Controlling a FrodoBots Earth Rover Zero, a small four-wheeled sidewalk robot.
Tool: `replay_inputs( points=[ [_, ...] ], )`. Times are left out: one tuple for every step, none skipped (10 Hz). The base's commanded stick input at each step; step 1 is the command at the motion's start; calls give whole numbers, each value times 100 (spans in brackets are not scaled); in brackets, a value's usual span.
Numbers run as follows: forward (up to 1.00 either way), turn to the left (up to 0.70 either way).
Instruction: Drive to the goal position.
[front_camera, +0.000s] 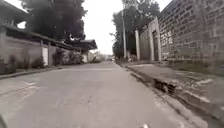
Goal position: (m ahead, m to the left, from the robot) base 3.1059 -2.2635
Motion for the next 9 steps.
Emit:
replay_inputs(
  points=[
    [100, -2],
    [100, -2],
    [100, -2],
    [100, -2],
    [100, -2],
    [100, -2],
    [100, -2],
    [100, -2],
    [100, -2]
  ],
)
